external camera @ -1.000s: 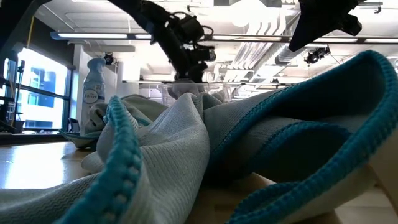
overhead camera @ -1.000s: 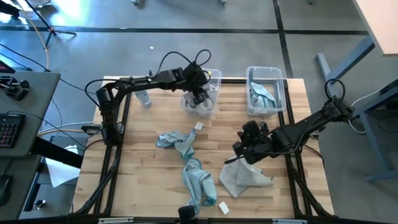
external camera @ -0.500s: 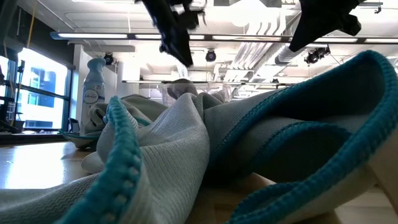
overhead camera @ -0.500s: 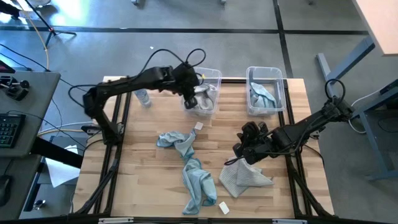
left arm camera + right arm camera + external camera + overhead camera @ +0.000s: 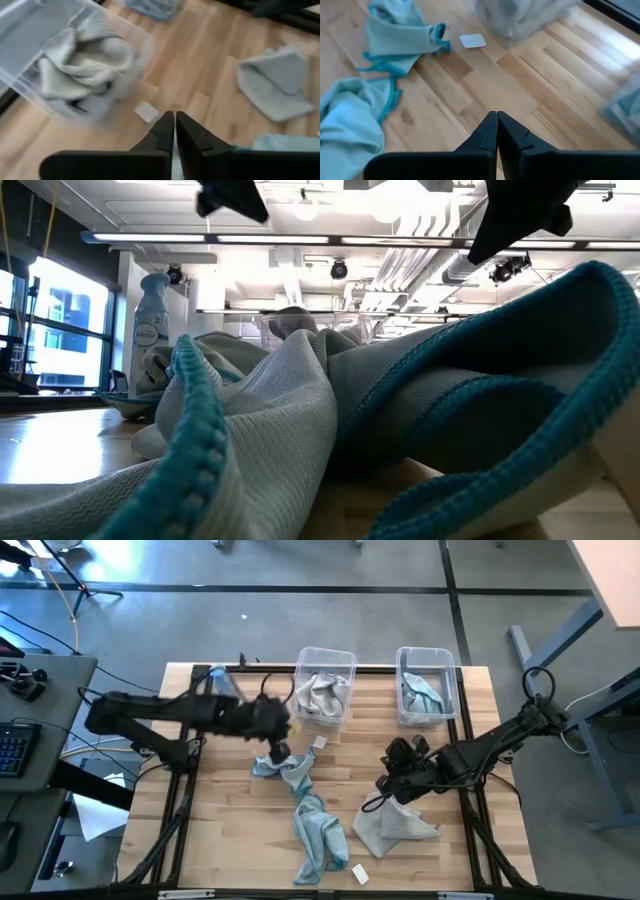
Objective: Sort microfiber towel by color & place in baskets
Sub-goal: Put the light blue microfiber cloth into the right transparent bin
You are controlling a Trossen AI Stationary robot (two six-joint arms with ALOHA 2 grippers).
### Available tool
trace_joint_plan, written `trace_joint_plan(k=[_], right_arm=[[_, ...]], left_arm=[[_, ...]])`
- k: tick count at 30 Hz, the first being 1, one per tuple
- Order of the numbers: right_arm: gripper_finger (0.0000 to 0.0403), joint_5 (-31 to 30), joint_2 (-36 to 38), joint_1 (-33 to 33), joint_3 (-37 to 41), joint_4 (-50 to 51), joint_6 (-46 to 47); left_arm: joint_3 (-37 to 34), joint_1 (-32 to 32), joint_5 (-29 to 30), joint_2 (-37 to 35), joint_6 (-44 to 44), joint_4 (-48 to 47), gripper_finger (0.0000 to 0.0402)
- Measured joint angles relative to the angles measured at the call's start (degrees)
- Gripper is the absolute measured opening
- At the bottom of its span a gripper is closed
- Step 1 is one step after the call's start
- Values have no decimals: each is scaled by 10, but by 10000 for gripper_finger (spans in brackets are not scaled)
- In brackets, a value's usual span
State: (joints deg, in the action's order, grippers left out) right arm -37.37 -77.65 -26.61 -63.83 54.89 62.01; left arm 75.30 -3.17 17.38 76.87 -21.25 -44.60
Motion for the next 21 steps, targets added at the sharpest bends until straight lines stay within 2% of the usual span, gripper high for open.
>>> trace_joint_plan(k=[4, 7, 11, 14, 17, 21], right_arm=[[0, 4, 0, 0, 0, -42, -76], [1, 18, 0, 0, 0, -99, -178], [12, 47, 0, 0, 0, -183, -323], [33, 54, 0, 0, 0, -236, -394], [63, 76, -9, 1, 0, -272, -441], [105, 122, -34, 3, -11, -282, -448]], left_arm=[[-31, -75, 52, -20, -38, 9, 1], [-52, -117, 59, -26, -8, 8, 1], [-84, -158, 18, -23, 17, 7, 0], [-112, -179, -12, -22, -5, 8, 0], [-148, -196, -13, -22, -34, 31, 0], [-192, -223, -10, -22, -41, 65, 0]])
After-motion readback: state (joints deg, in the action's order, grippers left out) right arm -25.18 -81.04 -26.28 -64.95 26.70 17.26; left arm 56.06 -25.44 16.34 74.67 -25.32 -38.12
